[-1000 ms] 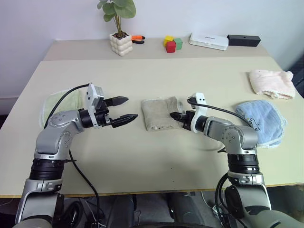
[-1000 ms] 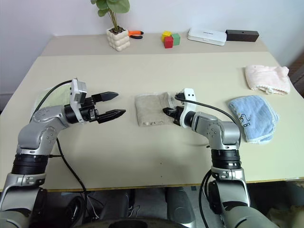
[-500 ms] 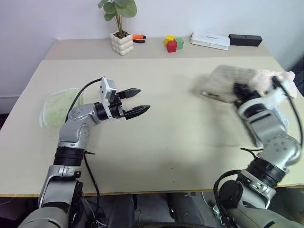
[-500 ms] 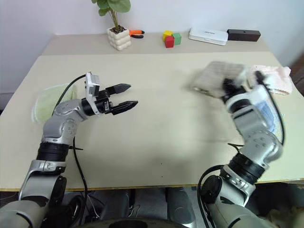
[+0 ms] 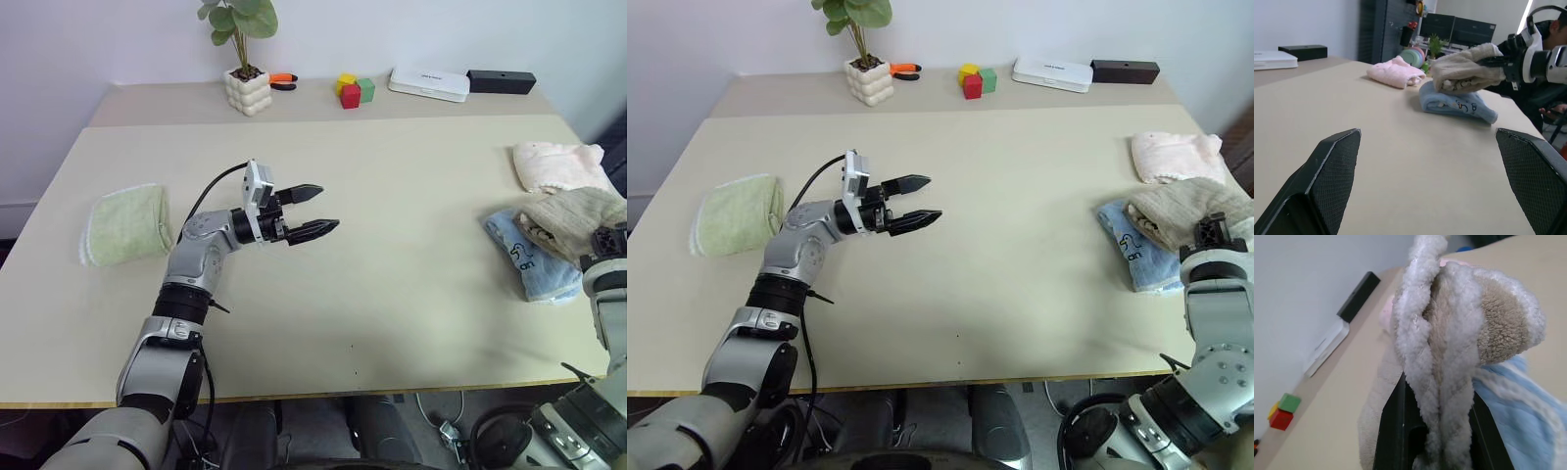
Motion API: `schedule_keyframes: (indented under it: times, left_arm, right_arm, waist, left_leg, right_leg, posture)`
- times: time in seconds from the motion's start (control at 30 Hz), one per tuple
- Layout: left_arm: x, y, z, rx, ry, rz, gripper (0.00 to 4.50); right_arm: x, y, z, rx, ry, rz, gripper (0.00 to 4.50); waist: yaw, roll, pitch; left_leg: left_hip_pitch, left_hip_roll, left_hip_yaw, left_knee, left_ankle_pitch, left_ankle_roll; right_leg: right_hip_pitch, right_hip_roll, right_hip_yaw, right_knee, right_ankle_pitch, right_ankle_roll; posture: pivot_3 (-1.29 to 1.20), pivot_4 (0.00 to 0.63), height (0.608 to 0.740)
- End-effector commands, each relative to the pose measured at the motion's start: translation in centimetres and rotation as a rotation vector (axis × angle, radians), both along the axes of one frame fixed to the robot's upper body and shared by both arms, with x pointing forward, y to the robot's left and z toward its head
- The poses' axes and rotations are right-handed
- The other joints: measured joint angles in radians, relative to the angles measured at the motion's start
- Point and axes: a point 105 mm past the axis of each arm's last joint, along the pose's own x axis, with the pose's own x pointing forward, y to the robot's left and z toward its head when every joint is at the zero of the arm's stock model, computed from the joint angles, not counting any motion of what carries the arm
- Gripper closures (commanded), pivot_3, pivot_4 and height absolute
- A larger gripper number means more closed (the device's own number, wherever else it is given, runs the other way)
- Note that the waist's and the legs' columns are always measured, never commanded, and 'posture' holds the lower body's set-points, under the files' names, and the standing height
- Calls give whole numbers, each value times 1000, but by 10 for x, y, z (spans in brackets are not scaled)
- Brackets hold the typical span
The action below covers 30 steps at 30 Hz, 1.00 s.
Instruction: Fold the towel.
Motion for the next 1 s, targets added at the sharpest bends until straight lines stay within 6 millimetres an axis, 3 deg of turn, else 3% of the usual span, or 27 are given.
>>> schedule_keyframes:
  times: [0.03,0.17,0.37,0.43,0.63,0.83,0.97,1.0]
  left_arm:
    - [-2,-4,10,-6,-49,-23,0]
    - [-5,-5,14,-18,-49,-41,0]
    - [-11,1,12,-10,-54,-45,0]
    - [-15,3,12,-5,-54,-55,0]
    - [-16,6,9,12,-63,-31,0]
    - [-15,4,8,7,-67,-19,0]
    - [-14,2,8,6,-69,-15,0]
    - [-14,2,8,6,-70,-13,0]
  right_arm:
    - [3,5,31,4,-148,1,4447]
    - [13,10,45,20,-190,28,4447]
    - [15,8,42,53,-186,36,4447]
    - [14,10,35,53,-162,43,4447]
    - [8,5,-17,73,25,40,4447]
    - [9,6,-31,65,83,37,4447]
    - [8,-1,-29,2,112,28,4447]
    - [8,-2,-28,-14,119,30,4098]
  waist:
    - [0,0,0]
    - [1,1,0]
    - [3,1,0]
    - [3,1,0]
    - [3,1,0]
    - [0,1,0]
    - [2,1,0]
    - [2,1,0]
  left_leg:
    - [0,0,0,0,0,0]
    - [0,0,0,0,0,0]
    - [-1,0,0,0,0,0]
    - [-1,0,0,0,0,0]
    - [0,0,0,0,0,0]
    - [1,0,0,0,0,0]
    - [1,0,0,0,0,0]
    - [1,0,0,0,0,0]
  right_leg:
    - [0,0,0,0,0,0]
    - [0,0,0,0,0,0]
    - [0,0,0,-1,0,0]
    - [0,0,0,0,0,0]
    - [0,0,0,0,0,0]
    - [1,1,1,0,0,0]
    - [1,0,1,0,0,0]
    - [1,0,1,0,0,0]
  posture:
    - [0,150,740]
    - [0,150,740]
    - [0,150,740]
    - [0,150,740]
    - [0,150,740]
    - [0,150,740]
    - [0,150,740]
    - [0,150,740]
